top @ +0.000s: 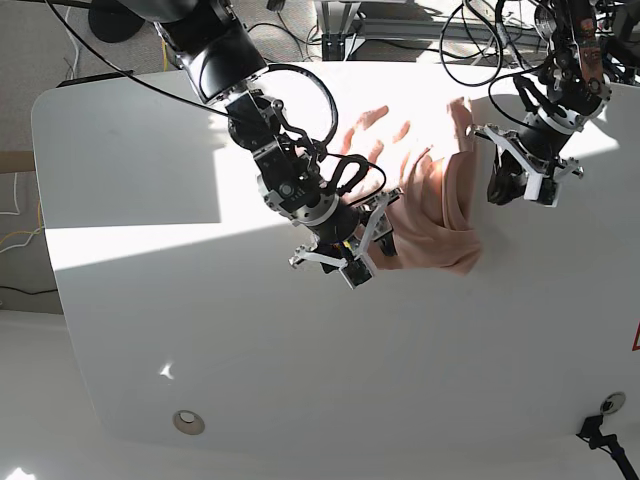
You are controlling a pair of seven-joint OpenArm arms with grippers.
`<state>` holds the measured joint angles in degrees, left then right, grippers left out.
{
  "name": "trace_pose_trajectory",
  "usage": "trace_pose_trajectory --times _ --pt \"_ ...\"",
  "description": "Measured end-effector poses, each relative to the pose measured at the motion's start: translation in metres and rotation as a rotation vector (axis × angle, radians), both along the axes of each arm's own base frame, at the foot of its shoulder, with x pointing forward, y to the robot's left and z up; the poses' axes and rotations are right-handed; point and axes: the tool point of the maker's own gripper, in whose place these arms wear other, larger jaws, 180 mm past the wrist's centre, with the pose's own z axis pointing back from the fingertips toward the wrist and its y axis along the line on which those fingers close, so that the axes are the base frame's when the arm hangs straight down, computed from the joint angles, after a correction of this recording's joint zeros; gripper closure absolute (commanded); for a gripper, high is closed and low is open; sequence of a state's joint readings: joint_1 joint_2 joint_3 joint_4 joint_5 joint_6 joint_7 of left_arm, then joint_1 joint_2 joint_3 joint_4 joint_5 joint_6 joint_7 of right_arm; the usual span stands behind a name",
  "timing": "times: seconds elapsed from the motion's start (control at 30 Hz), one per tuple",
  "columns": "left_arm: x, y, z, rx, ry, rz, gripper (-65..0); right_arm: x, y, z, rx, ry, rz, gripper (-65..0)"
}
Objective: Fold the T-shirt properly
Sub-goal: 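Grasp the bundle sides with both grippers and pull it toward the table center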
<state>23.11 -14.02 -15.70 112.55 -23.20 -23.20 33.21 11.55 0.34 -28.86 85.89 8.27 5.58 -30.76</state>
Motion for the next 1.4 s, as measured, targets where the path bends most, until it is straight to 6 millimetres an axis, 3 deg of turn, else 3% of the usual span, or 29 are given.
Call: trace_pose_trajectory --times 0.07,0.2,0.37,0.47,0.57,0.7,0.83,0.93,1.03,1.2,1.3,1.4 --pt "-0.002 -0.013 -0.004 -0.023 0.006 -0.031 0.0 0.005 -0.001 -0.004 0.006 -0.013 -0.011 0.0" --pt "-0.012 -0.026 -0.024 -0.045 0.070 -0.060 0.0 0.004 -0.008 -0.029 -0.034 0.042 -0.017 0.0" --pt "-0.027 -0.020 -0.079 -0.050 0.226 -0.041 0.0 0.006 -0.011 -0.040 -0.021 0.034 -0.030 0.0" --pt "-0.013 -0.015 -0.093 0.002 0.243 -0.046 0.0 -0.008 -0.020 -0.063 -0.010 0.079 -0.052 0.0" --pt "0.008 -0.023 -0.097 0.045 0.218 -0.087 0.0 -0.021 -0.052 -0.077 -0.007 0.115 -0.127 0.0" --pt "0.048 -0.030 -0.094 0.130 0.177 -0.145 0.0 -0.038 -0.089 -0.071 -0.012 0.098 -0.198 0.0" --pt "0.086 -0.022 -0.086 0.195 0.166 -0.139 0.0 -0.065 -0.104 -0.067 0.017 0.108 -0.244 0.0" --pt "0.117 -0.015 -0.062 0.209 0.108 -0.114 0.0 -0.077 -0.110 -0.063 0.025 0.113 -0.264 0.0" --pt "0.130 -0.022 -0.031 0.207 0.011 -0.119 0.0 -0.067 -0.112 -0.038 0.033 0.049 -0.273 0.0" --pt "0.105 -0.022 0.009 0.225 -0.105 -0.113 0.0 -0.024 -0.104 0.019 0.049 -0.069 -0.243 0.0" --pt "0.068 -0.033 -0.009 0.218 -0.052 -0.145 0.0 0.004 -0.095 0.030 0.075 -0.088 -0.256 0.0" --pt "0.034 -0.048 -0.038 0.170 0.036 -0.156 0.0 0.013 -0.082 0.004 0.073 -0.005 -0.243 0.0"
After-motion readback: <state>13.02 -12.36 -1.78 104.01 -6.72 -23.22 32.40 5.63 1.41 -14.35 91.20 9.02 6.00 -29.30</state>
